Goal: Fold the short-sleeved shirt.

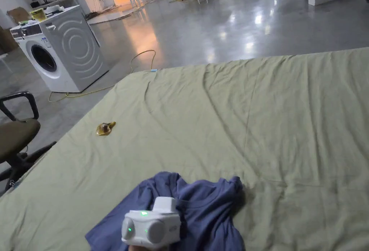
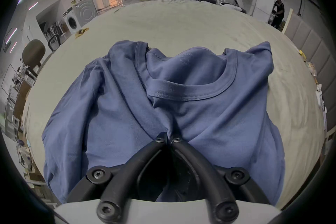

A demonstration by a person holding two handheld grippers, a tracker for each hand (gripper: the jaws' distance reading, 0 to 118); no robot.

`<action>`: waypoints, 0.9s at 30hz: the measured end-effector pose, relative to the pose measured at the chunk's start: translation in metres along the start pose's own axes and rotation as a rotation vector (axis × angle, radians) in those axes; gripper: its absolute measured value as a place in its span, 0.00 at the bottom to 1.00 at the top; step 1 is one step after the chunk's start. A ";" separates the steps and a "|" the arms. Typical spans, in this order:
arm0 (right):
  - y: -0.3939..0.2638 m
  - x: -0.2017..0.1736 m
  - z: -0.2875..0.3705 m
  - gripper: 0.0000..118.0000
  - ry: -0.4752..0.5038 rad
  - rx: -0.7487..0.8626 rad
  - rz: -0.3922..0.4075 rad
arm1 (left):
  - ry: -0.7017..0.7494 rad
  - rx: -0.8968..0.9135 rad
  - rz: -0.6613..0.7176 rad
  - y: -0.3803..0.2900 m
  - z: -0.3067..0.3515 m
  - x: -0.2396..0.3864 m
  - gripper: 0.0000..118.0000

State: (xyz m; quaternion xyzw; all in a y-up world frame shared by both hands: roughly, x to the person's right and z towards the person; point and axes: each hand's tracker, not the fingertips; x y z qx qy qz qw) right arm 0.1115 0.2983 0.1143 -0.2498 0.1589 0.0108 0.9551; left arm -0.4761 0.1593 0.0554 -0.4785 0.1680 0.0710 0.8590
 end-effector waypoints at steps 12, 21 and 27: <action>-0.017 0.034 0.046 0.00 -0.011 0.064 -0.078 | -0.183 0.415 0.373 0.113 0.155 -0.034 0.01; -0.025 0.056 0.063 0.00 -0.111 0.075 -0.135 | -0.324 0.504 -0.066 0.203 0.183 0.141 0.01; -0.032 0.058 0.079 0.00 -0.160 0.065 -0.117 | -0.609 0.334 -0.212 0.132 0.127 0.316 0.01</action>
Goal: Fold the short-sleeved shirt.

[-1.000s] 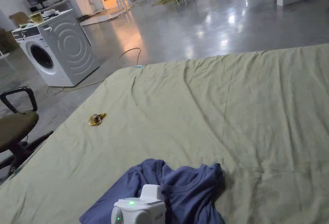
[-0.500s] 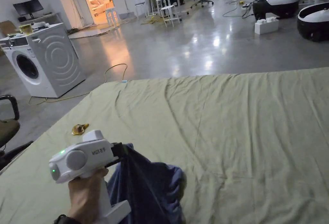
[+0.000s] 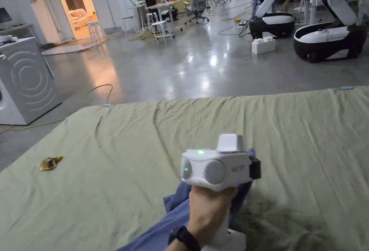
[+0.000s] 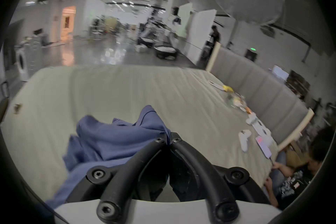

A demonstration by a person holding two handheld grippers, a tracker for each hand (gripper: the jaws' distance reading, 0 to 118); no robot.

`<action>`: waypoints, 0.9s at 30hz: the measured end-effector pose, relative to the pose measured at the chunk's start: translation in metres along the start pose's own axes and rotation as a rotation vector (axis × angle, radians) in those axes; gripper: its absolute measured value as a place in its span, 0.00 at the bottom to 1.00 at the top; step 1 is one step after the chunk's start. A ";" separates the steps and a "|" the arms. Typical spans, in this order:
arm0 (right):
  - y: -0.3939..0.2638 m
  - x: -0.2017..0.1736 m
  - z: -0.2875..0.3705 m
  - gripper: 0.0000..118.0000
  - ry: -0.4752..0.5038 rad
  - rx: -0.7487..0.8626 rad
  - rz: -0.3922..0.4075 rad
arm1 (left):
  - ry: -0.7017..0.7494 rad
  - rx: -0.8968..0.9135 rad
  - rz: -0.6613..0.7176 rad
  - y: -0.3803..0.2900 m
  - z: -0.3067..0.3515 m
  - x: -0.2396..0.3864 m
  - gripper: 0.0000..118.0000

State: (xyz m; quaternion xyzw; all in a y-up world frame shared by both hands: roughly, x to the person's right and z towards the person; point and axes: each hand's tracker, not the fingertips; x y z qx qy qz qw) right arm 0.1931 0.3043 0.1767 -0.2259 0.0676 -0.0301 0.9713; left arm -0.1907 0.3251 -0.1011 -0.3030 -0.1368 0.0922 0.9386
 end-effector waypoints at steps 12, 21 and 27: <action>-0.018 0.025 0.014 0.00 -0.084 -0.043 -0.044 | -0.488 -0.357 -0.256 -0.192 -0.081 0.256 0.01; -0.006 0.011 0.012 0.00 0.005 0.023 -0.048 | -0.357 -0.148 -0.234 -0.160 -0.005 0.191 0.50; 0.033 -0.025 0.007 0.00 0.140 0.141 0.035 | -0.106 0.234 -0.294 -0.105 0.168 0.102 0.50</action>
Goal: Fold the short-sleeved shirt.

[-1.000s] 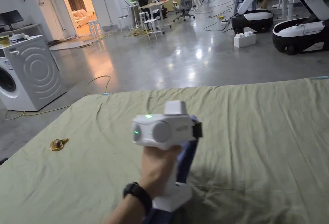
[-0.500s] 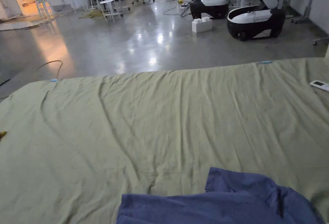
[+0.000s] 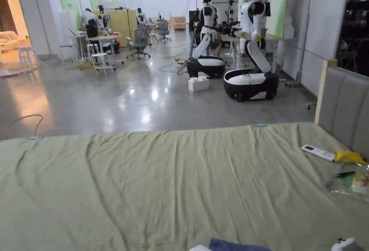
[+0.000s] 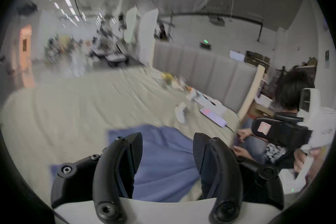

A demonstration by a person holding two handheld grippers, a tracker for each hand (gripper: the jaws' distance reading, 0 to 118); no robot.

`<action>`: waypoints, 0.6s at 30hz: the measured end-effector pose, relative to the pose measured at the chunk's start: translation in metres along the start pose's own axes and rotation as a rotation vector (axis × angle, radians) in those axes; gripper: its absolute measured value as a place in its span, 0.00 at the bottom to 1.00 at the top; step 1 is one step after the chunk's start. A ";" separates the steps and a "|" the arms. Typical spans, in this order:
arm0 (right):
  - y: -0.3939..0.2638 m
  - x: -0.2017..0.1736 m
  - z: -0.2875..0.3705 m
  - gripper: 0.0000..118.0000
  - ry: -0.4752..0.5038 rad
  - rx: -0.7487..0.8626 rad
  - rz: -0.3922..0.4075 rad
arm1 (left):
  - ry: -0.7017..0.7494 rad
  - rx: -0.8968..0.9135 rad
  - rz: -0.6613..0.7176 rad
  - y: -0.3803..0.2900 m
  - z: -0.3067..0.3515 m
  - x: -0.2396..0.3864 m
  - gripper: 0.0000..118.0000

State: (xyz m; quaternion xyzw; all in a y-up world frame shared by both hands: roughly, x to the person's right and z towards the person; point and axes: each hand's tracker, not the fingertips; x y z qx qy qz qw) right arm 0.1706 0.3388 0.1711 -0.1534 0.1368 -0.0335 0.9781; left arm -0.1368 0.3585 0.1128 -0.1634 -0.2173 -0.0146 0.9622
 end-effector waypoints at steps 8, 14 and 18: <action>0.038 -0.041 -0.009 0.00 0.107 0.121 0.048 | 0.462 0.213 0.007 0.009 0.177 -0.014 0.51; 0.048 -0.055 0.010 0.00 0.127 0.170 0.126 | 0.735 0.279 -0.103 -0.002 0.233 0.009 0.14; 0.042 -0.053 0.016 0.00 0.128 0.164 0.130 | 0.734 0.320 -0.012 0.000 0.252 0.007 0.03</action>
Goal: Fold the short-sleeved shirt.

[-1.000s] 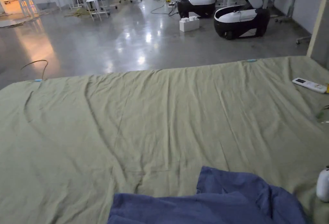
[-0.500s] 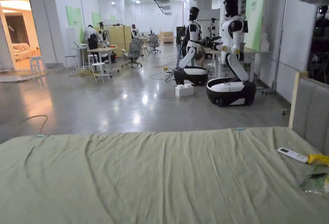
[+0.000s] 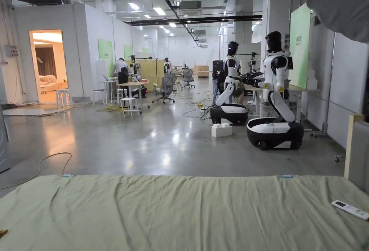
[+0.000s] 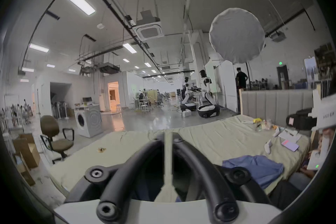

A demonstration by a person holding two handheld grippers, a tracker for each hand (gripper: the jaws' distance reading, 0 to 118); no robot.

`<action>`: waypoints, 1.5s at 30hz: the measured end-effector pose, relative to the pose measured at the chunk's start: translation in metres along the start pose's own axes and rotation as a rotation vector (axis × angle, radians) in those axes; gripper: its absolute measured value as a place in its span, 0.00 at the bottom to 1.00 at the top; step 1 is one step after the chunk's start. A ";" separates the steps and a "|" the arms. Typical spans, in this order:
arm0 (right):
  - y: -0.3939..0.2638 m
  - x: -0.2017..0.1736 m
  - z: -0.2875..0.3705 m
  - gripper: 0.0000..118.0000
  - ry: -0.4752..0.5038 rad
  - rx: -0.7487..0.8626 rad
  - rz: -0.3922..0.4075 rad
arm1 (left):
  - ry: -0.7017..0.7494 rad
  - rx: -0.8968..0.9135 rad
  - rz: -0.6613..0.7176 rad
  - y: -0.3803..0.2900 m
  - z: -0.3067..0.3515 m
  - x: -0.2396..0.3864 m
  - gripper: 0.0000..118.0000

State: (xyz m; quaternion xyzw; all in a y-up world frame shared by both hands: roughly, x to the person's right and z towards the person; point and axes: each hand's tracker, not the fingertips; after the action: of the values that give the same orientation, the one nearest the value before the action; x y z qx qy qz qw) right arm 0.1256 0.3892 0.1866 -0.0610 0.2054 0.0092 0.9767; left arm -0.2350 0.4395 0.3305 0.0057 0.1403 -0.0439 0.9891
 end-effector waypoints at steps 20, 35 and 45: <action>-0.008 0.011 0.000 0.00 -0.088 -0.006 -0.035 | -0.132 -0.237 0.045 -0.026 -0.050 -0.001 0.00; -0.064 0.048 -0.028 0.00 -0.180 -0.239 -0.124 | -0.338 -0.919 0.185 -0.200 -0.328 0.029 0.61; -0.080 0.071 -0.024 0.00 -0.239 -0.309 -0.158 | -0.234 -1.170 0.061 -0.275 -0.400 0.046 0.50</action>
State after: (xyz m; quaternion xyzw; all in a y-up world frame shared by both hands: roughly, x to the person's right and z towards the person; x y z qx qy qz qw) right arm 0.1840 0.3064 0.1453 -0.2246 0.0791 -0.0290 0.9708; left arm -0.3264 0.1711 -0.0666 -0.5411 0.0310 0.0688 0.8376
